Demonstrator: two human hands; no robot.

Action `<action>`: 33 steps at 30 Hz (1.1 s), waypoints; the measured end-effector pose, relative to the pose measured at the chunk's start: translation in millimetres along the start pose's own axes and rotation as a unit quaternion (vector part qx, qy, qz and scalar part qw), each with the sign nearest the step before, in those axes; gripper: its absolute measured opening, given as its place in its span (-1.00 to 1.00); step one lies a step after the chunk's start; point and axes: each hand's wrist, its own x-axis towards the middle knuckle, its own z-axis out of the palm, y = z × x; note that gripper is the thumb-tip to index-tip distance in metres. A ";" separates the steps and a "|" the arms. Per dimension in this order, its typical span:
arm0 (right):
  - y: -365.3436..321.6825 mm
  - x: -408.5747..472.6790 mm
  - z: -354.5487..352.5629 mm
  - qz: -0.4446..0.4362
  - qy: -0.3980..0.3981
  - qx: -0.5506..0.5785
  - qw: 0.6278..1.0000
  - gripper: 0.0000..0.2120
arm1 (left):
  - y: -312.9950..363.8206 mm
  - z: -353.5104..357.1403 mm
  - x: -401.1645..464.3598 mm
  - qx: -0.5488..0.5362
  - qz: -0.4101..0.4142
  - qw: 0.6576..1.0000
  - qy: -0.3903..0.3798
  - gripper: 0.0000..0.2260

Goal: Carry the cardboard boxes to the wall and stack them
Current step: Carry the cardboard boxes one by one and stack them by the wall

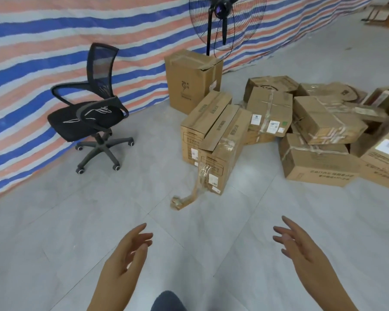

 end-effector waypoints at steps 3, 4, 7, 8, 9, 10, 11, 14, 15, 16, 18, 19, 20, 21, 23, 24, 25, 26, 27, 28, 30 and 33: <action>0.0 46.4 13.0 0.026 -0.004 0.000 1.000 -0.66 | -5.2 10.4 50.4 -0.004 -0.023 1.000 -0.003 -0.44; -0.6 61.2 19.3 0.033 -0.005 0.000 0.999 -0.66 | -7.2 12.7 69.7 -0.004 -0.028 1.000 -0.005 -0.45; -7.7 108.3 41.9 0.049 0.012 0.007 0.999 -0.66 | -7.6 18.9 138.7 0.002 -0.029 0.999 -0.024 -0.46; -11.9 124.5 49.1 0.054 0.022 0.012 0.998 -0.65 | -4.6 20.5 165.2 0.007 -0.022 0.999 -0.036 -0.46; -16.0 141.2 55.7 0.060 0.034 0.016 0.997 -0.65 | 0.4 21.4 193.3 0.014 -0.015 0.998 -0.052 -0.45; -22.1 157.9 61.9 0.067 0.048 0.020 0.996 -0.64 | 7.0 21.8 222.1 0.023 -0.006 0.997 -0.069 -0.45; -28.8 174.8 67.4 0.071 0.061 0.025 0.995 -0.64 | 14.5 22.0 251.2 0.032 0.005 0.996 -0.086 -0.46; -49.1 222.5 80.2 0.080 0.079 0.019 0.994 -0.65 | 34.0 25.1 331.8 0.052 0.031 0.990 -0.130 -0.61; -54.9 238.6 84.3 0.080 0.082 0.014 0.993 -0.65 | 37.3 28.0 358.9 0.057 0.035 0.987 -0.145 -0.65; -60.2 254.1 87.6 0.082 0.082 0.009 0.993 -0.65 | 38.9 32.6 384.8 0.064 0.035 0.985 -0.159 -0.68; -66.7 283.5 90.0 0.094 0.075 0.000 0.993 -0.67 | 39.6 45.9 428.5 0.080 0.030 0.980 -0.181 -0.72; -66.9 298.3 89.7 0.101 0.074 -0.004 0.992 -0.68 | 38.7 54.4 447.0 0.085 0.025 0.978 -0.191 -0.74; -65.6 313.0 88.7 0.110 0.074 -0.007 0.991 -0.69 | 35.8 63.9 463.9 0.088 0.015 0.976 -0.198 -0.75; -63.3 328.2 87.7 0.120 0.073 -0.007 0.990 -0.69 | 31.7 74.3 479.7 0.090 0.002 0.975 -0.205 -0.74; -56.4 361.7 86.0 0.141 0.068 -0.003 0.988 -0.71 | 21.6 98.4 508.3 0.093 -0.026 0.971 -0.218 -0.71; -50.9 379.9 86.0 0.154 0.060 -0.002 0.986 -0.72 | 14.7 111.2 521.5 0.097 -0.045 0.968 -0.226 -0.71; -44.7 399.1 87.0 0.165 0.048 -0.001 0.985 -0.74 | 6.8 124.8 534.2 0.099 -0.066 0.965 -0.232 -0.71; -36.0 420.1 89.3 0.175 0.037 0.002 0.984 -0.74 | -2.7 139.6 548.2 0.099 -0.088 0.963 -0.236 -0.73; -25.0 442.8 93.3 0.187 0.028 0.005 0.982 -0.72 | -13.5 155.7 563.6 0.099 -0.107 0.960 -0.240 -0.74; -10.4 466.2 98.9 0.205 0.019 0.008 0.979 -0.70 | -26.4 172.3 579.6 0.102 -0.126 0.956 -0.244 -0.75; 23.5 513.9 114.6 0.246 -0.004 0.009 0.969 -0.67 | -55.1 207.5 612.7 0.107 -0.173 0.948 -0.244 -0.78; 78.1 589.1 143.0 0.311 -0.023 0.042 0.949 -0.68 | -107.3 263.4 661.2 0.115 -0.245 0.936 -0.225 -0.78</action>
